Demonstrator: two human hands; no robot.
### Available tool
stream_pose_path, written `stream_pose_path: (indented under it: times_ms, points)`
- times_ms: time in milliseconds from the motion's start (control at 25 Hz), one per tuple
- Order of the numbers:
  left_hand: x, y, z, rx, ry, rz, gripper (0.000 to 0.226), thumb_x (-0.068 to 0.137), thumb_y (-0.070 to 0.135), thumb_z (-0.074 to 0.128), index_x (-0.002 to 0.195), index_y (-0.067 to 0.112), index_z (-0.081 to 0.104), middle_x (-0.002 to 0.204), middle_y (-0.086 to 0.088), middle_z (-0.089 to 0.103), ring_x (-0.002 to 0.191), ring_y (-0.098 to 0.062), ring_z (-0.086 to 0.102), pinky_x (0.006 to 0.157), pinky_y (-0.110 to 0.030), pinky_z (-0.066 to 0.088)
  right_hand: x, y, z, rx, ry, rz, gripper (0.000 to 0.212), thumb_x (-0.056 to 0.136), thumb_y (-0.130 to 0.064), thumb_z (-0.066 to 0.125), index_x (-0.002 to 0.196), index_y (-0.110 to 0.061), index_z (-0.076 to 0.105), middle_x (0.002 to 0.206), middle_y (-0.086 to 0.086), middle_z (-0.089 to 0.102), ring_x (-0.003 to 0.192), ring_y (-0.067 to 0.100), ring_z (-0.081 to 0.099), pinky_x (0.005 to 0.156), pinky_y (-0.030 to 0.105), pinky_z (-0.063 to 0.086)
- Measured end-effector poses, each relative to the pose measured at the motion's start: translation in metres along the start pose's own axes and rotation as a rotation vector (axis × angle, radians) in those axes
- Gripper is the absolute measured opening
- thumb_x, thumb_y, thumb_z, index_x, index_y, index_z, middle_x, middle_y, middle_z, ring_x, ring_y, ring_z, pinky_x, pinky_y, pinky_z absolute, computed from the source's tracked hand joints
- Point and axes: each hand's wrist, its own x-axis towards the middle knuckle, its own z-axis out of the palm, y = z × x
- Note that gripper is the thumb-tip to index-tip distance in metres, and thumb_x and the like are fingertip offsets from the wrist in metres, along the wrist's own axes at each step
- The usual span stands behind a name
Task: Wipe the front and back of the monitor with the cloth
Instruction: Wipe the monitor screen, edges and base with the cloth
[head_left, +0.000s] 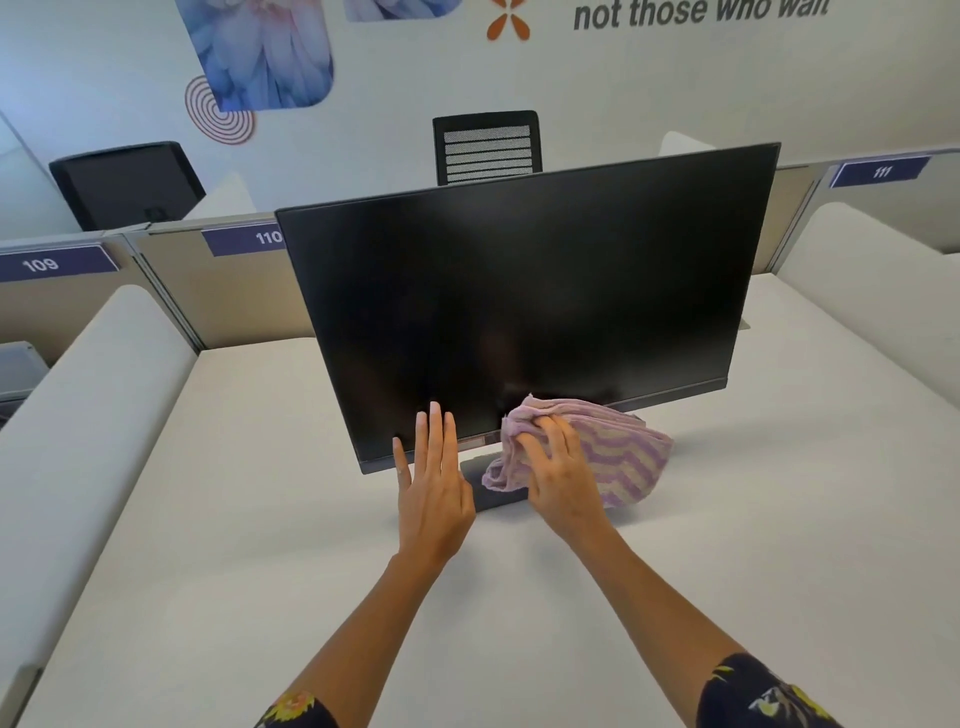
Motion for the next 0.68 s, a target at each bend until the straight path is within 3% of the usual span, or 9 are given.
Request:
stream_pose_path:
  times_ms: [120,240,360,520,600,680]
  points:
    - [0.001,0.002,-0.001,0.003,-0.009,-0.009,0.085,0.084,0.023,0.065,0.154,0.014,0.017,0.164,-0.006,0.002,0.15,-0.028,0.0,0.12,-0.052,-0.004,0.007,0.022,-0.009,-0.015,-0.018,0.158,0.066,0.066,-0.027,0.088,0.122,-0.009,0.057,0.12,0.018,0.063,0.108,0.032,0.057,0.085,0.041,0.057]
    - [0.001,0.003,0.003,0.003,0.006,-0.02,0.084,0.085,0.024,0.063,0.154,0.014,0.016,0.164,-0.006,0.001,0.15,-0.028,-0.003,0.12,-0.052,-0.003,0.011,0.024,-0.011,-0.007,0.018,0.248,0.059,0.075,-0.023,0.082,0.126,-0.006,0.056,0.128,0.02,0.058,0.112,0.038,0.058,0.089,0.045,0.056]
    - [0.0,0.005,0.005,0.002,0.015,-0.029,0.08,0.089,0.027,0.059,0.154,0.014,0.015,0.163,-0.007,0.001,0.15,-0.029,0.0,0.12,-0.056,0.003,0.01,-0.002,-0.005,-0.037,0.062,0.089,0.052,0.087,-0.032,0.064,0.132,-0.011,0.048,0.131,0.017,0.059,0.117,0.037,0.057,0.093,0.049,0.054]
    - [0.001,0.005,0.005,0.017,0.007,-0.002,0.067,0.1,0.051,0.021,0.155,0.013,0.016,0.163,-0.01,0.009,0.15,-0.031,0.005,0.119,-0.057,0.007,0.011,-0.038,0.009,0.056,0.024,-0.091,0.047,0.102,-0.043,0.036,0.142,-0.02,0.044,0.14,0.01,0.055,0.128,0.033,0.052,0.107,0.051,0.043]
    - [0.0,0.004,0.006,0.026,0.011,0.002,0.066,0.1,0.049,0.021,0.154,0.013,0.018,0.163,-0.01,0.009,0.15,-0.031,0.004,0.119,-0.057,0.006,0.006,-0.035,0.013,0.043,0.013,-0.129,0.046,0.102,-0.041,0.036,0.143,-0.02,0.043,0.141,0.01,0.054,0.129,0.033,0.052,0.109,0.05,0.042]
    - [0.001,0.003,0.008,0.035,0.027,0.0,0.066,0.098,0.04,0.037,0.154,0.013,0.017,0.163,-0.009,0.005,0.15,-0.031,0.003,0.119,-0.058,0.007,0.002,-0.021,0.015,-0.026,0.006,-0.15,0.048,0.098,-0.037,0.047,0.143,-0.019,0.043,0.139,0.011,0.056,0.126,0.034,0.055,0.108,0.049,0.042]
